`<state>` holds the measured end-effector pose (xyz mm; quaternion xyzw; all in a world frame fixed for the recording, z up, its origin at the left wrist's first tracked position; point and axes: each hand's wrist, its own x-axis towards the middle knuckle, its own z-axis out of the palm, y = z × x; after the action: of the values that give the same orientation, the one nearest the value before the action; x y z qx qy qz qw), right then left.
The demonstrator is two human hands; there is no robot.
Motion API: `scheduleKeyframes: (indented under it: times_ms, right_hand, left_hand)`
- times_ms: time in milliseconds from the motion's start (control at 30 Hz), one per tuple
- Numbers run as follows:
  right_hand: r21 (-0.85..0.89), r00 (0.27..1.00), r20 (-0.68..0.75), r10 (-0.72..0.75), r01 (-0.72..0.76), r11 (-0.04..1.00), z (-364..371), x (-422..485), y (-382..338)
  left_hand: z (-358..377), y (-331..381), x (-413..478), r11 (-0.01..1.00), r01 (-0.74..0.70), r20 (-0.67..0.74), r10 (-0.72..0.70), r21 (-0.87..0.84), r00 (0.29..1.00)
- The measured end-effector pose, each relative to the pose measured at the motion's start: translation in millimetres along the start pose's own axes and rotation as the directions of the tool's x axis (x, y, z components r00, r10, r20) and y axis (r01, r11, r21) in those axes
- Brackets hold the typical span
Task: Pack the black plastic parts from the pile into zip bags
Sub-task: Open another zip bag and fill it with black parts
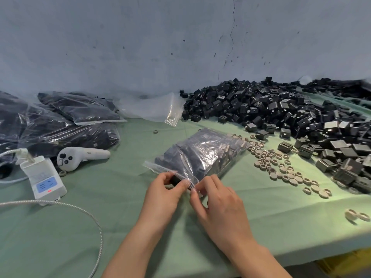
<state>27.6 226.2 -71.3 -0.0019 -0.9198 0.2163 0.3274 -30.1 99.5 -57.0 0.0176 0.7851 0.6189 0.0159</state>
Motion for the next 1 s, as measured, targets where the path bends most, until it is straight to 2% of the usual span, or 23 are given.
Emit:
scheduleKeyframes:
  times_ms: [67, 133, 300, 467, 567, 733, 900, 1000]
  right_hand:
    - [0.006, 1.0, 0.02, 0.009, -0.009, 1.0, -0.5, 0.9, -0.6]
    - [0.019, 0.999, 0.039, 0.016, -0.017, 1.0, -0.9, 1.3, -0.6]
    - [0.047, 0.997, 0.065, 0.029, -0.032, 0.998, -2.8, 1.2, -1.2]
    - [0.094, 0.995, 0.087, 0.039, -0.048, 0.994, -4.7, 2.8, -1.5]
    - [0.126, 0.993, 0.107, 0.039, -0.053, 0.991, -6.0, 2.3, -1.1]
    - [0.155, 0.992, 0.112, 0.051, -0.068, 0.986, -8.2, 2.8, 0.1]
    - [0.159, 0.993, 0.104, 0.053, -0.069, 0.985, -6.9, 2.8, -1.7]
    - [0.158, 0.993, 0.106, 0.05, -0.066, 0.985, -6.4, 2.4, 0.6]
  left_hand:
    - [0.8, 2.5, -0.8, 0.979, 0.052, 0.108, -0.031, -0.198, 0.994]
    - [-0.5, 2.4, -1.5, 0.965, 0.072, 0.164, -0.031, -0.253, 0.986]
    - [-0.2, -6.4, 1.0, 0.996, -0.087, 0.135, 0.084, 0.015, 0.987]
    - [-0.3, -10.5, 1.8, 0.977, -0.174, 0.123, 0.16, 0.119, 0.98]
    - [0.4, -12.8, 0.0, 0.973, -0.195, 0.117, 0.18, 0.127, 0.977]
    - [-4.5, -12.5, -4.3, 0.982, -0.186, 0.167, 0.18, 0.021, 0.969]
    - [0.7, -9.8, -6.0, 0.936, -0.314, 0.135, 0.294, 0.16, 0.946]
    - [-1.9, -8.4, -3.2, 0.921, -0.345, 0.205, 0.308, 0.181, 0.929]
